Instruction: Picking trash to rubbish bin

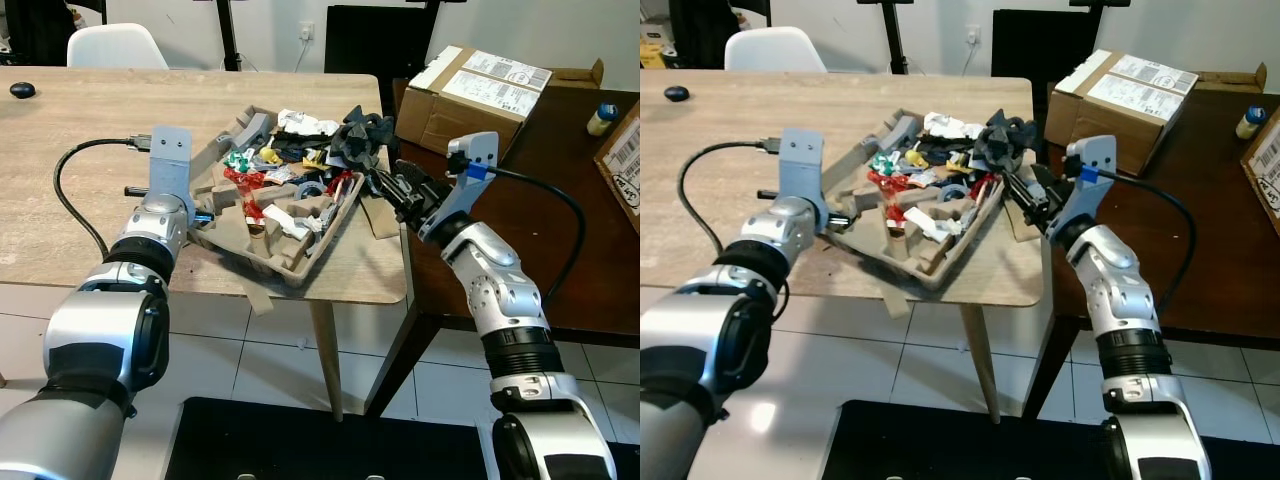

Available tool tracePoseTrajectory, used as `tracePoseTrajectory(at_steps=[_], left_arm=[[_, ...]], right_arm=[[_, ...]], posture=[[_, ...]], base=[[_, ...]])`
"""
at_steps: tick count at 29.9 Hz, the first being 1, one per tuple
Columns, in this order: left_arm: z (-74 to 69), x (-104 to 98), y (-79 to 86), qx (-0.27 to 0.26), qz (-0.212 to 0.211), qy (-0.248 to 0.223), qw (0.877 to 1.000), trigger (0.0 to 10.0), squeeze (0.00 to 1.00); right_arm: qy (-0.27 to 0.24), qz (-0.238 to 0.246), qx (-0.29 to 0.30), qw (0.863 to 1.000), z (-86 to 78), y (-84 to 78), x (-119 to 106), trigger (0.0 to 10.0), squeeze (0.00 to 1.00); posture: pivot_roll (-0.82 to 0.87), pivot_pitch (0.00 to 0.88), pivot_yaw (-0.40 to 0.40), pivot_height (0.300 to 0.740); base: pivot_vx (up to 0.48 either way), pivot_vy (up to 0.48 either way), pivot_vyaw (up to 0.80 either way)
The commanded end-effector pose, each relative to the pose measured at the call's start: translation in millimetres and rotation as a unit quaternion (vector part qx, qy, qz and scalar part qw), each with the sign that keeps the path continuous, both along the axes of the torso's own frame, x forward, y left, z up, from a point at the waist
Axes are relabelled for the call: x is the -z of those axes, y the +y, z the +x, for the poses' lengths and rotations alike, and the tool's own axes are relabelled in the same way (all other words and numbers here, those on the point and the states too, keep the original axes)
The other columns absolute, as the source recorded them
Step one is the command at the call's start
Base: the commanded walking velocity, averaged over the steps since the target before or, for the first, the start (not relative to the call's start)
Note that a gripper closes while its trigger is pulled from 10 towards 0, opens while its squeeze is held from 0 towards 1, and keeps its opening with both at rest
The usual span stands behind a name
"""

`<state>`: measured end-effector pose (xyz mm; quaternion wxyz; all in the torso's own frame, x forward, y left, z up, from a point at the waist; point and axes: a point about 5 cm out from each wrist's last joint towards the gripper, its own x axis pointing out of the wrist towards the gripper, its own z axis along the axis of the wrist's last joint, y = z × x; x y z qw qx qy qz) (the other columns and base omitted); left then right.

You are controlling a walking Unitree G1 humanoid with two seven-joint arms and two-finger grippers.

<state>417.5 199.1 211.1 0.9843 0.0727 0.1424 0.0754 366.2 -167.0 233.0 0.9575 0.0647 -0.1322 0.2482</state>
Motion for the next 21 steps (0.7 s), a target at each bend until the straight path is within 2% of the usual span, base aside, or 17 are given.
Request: tracePoseTrajectory(at_steps=[1, 3, 4, 6, 7, 8, 9, 12, 14, 15, 16, 17, 19, 21], left_arm=[[-1.3, 2, 5.3, -0.006, 0.001, 0.012, 1.000, 0.0, 0.00], [-0.6, -1, 6.0, -0.007, 0.012, 0.005, 1.000, 0.0, 0.00], [1.1, -9, 5.7, -0.004, 0.023, -0.016, 1.000, 9.0, 0.00], [1.1, -9, 5.7, -0.004, 0.023, -0.016, 1.000, 9.0, 0.00], [3.5, -19, 2.8, 0.014, 0.030, -0.051, 0.998, 10.0, 0.00], [5.1, -28, -0.1, 0.032, 0.034, -0.080, 0.996, 10.0, 0.00], [5.8, -32, -1.7, 0.044, 0.039, -0.093, 0.994, 10.0, 0.18], [5.8, -32, -1.4, 0.052, 0.053, -0.090, 0.993, 10.0, 0.16], [3.8, -23, 4.9, 0.046, 0.082, -0.056, 0.994, 10.0, 0.06], [3.8, -23, 4.9, 0.046, 0.082, -0.056, 0.994, 10.0, 0.06], [2.5, -18, 8.2, 0.041, 0.089, -0.040, 0.994, 10.0, 0.00], [0.7, -13, 13.6, 0.027, 0.091, -0.023, 0.995, 10.0, 0.00], [-1.3, -9, 19.9, 0.006, 0.090, -0.009, 0.996, 10.0, 0.00], [-1.8, -9, 22.5, -0.022, 0.057, -0.010, 0.998, 10.0, 0.00]], right_arm=[[-0.006, 0.003, -0.001, 1.000, 1.1, -1.1, -3, 10.0, 0.00], [-0.007, 0.003, 0.000, 1.000, 1.3, -1.6, -4, 10.0, 0.00], [-0.008, 0.005, 0.003, 1.000, 1.7, -3.1, -5, 10.0, 0.00], [-0.008, 0.005, 0.003, 1.000, 1.7, -3.1, -5, 10.0, 0.00], [-0.010, 0.009, 0.008, 1.000, 1.9, -5.3, -6, 10.0, 0.00], [-0.011, 0.014, 0.013, 1.000, 2.0, -7.6, -6, 10.0, 0.00], [-0.011, 0.017, 0.016, 1.000, 1.8, -9.7, -7, 10.0, 0.00], [-0.011, 0.019, 0.018, 1.000, 1.6, -11.2, -7, 10.0, 0.00], [-0.011, 0.020, 0.020, 1.000, 1.5, -13.0, -6, 10.0, 0.00], [-0.011, 0.020, 0.020, 1.000, 1.5, -13.0, -6, 10.0, 0.00], [-0.010, 0.020, 0.020, 1.000, 1.5, -13.4, -6, 10.0, 0.00], [-0.011, 0.020, 0.021, 1.000, 1.5, -13.7, -6, 10.0, 0.00], [-0.011, 0.020, 0.021, 1.000, 1.6, -14.1, -6, 10.0, 0.00], [-0.012, 0.020, 0.022, 0.999, 1.7, -15.8, -7, 10.0, 0.00]], posture=[[0.11, 0.179, 0.047, 0.740], [0.11, 0.179, 0.047, 0.740], [0.11, 0.179, 0.048, 0.740], [0.11, 0.179, 0.048, 0.740], [0.11, 0.179, 0.047, 0.740], [0.11, 0.180, 0.048, 0.740], [0.11, 0.180, 0.047, 0.740], [0.11, 0.180, 0.047, 0.740], [0.11, 0.180, 0.047, 0.740], [0.11, 0.180, 0.047, 0.740], [0.11, 0.180, 0.047, 0.740], [0.11, 0.180, 0.048, 0.740], [0.10, 0.180, 0.051, 0.740], [0.11, 0.179, 0.048, 0.740]], base=[[0.000, 0.000, 0.00], [0.000, 0.000, 0.00], [0.000, 0.000, 0.00], [0.000, 0.000, 0.00], [0.000, 0.000, 0.00], [0.000, 0.000, 0.00], [0.000, 0.000, 0.00], [0.000, 0.000, 0.00], [0.000, 0.000, 0.00], [0.000, 0.000, 0.00], [0.000, 0.000, 0.00], [0.000, 0.000, 0.00], [0.000, 0.000, 0.00], [0.000, 0.000, 0.00]])
